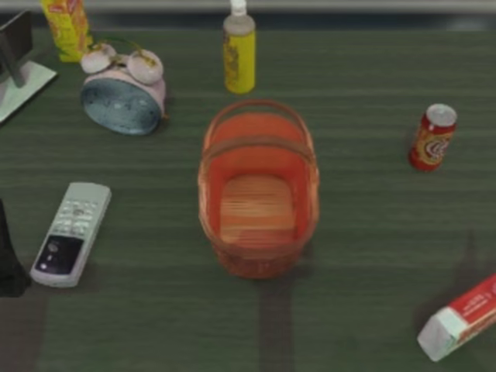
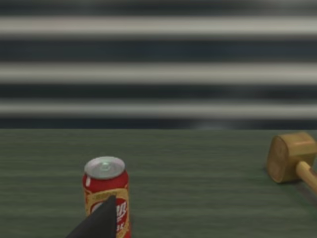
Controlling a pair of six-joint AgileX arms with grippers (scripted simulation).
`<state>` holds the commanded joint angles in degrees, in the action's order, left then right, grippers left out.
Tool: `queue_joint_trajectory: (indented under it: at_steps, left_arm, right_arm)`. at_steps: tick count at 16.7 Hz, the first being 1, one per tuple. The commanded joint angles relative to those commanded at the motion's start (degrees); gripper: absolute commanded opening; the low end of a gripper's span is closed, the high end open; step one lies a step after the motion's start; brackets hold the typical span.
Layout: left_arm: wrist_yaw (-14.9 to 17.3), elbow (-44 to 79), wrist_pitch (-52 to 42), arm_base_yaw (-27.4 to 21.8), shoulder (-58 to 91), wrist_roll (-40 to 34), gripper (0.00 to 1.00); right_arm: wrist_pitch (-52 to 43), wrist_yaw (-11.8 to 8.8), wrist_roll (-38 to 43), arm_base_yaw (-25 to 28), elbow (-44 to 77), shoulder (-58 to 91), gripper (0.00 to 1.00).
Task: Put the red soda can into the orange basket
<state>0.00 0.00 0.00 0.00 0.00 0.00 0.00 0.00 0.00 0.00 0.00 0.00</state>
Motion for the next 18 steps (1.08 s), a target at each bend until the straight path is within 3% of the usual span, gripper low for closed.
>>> queue_joint_trajectory:
  at_steps: [4,8,12,18]
  left_arm:
    - [0.0,0.0,0.0,0.0,0.0,0.0,1.00]
    - [0.0,0.0,0.0,0.0,0.0,0.0,1.00]
    - [0.0,0.0,0.0,0.0,0.0,0.0,1.00]
    - [0.0,0.0,0.0,0.0,0.0,0.0,1.00]
  right_arm:
    - [-1.3,-0.2,-0.5,0.3,1.7,1.7,1.00]
    - [-8.6,-0.6,-3.5,1.6,12.0,12.3,1.00]
    - [-20.9,-0.5,-8.3,3.1,30.4,31.8,1.00]
    - [-43.8,-0.1,-17.4,5.4,67.0,71.2,1.00]
